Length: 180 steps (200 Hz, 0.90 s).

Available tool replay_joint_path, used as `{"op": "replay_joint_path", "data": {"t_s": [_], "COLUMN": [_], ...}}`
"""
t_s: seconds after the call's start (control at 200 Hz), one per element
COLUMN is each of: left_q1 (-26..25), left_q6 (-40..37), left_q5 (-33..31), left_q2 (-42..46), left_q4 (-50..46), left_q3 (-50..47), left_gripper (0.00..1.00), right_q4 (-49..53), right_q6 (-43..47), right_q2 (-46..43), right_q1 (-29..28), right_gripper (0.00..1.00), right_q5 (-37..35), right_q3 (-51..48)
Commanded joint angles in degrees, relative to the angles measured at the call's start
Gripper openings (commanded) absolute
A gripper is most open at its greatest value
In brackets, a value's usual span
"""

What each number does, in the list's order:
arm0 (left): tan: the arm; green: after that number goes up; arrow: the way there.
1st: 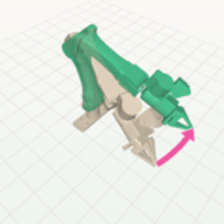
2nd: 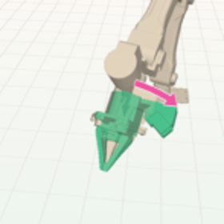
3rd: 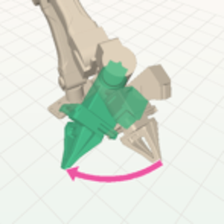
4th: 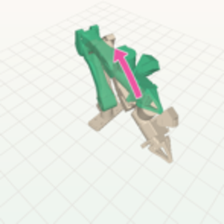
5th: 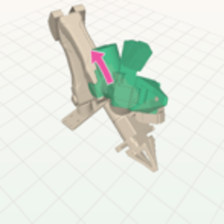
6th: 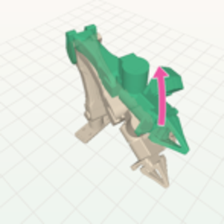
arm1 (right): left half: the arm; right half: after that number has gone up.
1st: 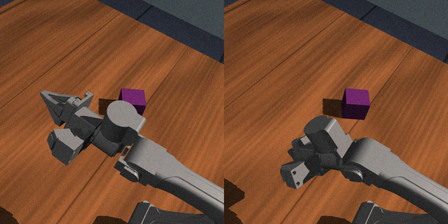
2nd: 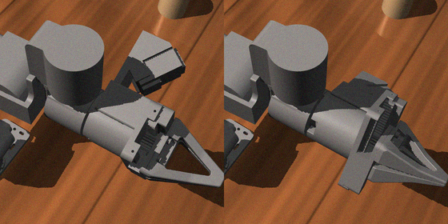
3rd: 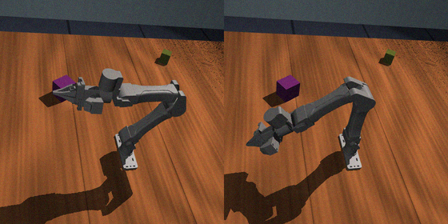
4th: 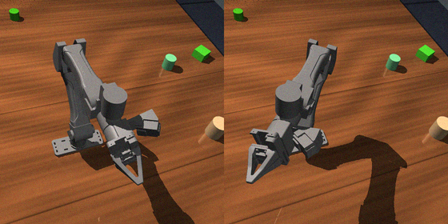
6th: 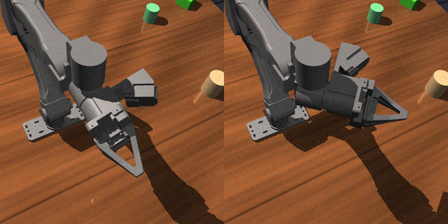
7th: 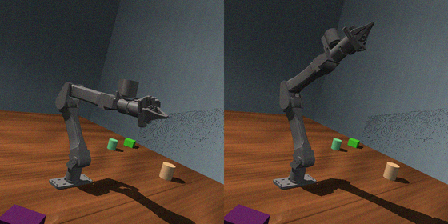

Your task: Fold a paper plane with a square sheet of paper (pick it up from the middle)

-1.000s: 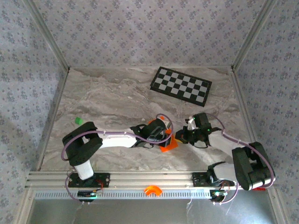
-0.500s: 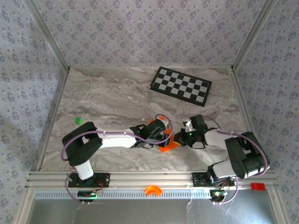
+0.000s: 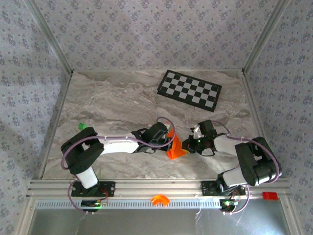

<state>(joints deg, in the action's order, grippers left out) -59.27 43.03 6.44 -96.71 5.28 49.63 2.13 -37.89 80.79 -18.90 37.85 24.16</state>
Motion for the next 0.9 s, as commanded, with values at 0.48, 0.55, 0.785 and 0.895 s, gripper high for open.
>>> {"op": "replay_joint_path", "data": {"t_s": [0.48, 0.55, 0.785, 0.895], "left_q1": [0.9, 0.9, 0.9, 0.9], "left_q6": [-3.6, -4.0, -3.9, -3.9], "left_q5": [-1.7, -1.9, -2.0, -1.9], "left_q2": [-0.8, -1.2, -2.4, -2.6], "left_q4": [-5.2, -5.2, -4.5, -4.2], "left_q3": [0.5, 0.6, 0.6, 0.5], "left_gripper": [0.03, 0.03, 0.04, 0.04], "right_q4": [4.1, 4.0, 4.6, 4.7], "right_q6": [0.5, 0.5, 0.7, 0.7], "right_q2": [1.8, 1.7, 1.6, 1.5], "right_q1": [0.6, 0.5, 0.6, 0.7], "right_gripper": [0.00, 0.00, 0.00, 0.00], "right_q5": [-4.6, -4.6, -4.5, -4.5], "right_q3": [-1.8, -1.9, -1.7, -1.6]}}
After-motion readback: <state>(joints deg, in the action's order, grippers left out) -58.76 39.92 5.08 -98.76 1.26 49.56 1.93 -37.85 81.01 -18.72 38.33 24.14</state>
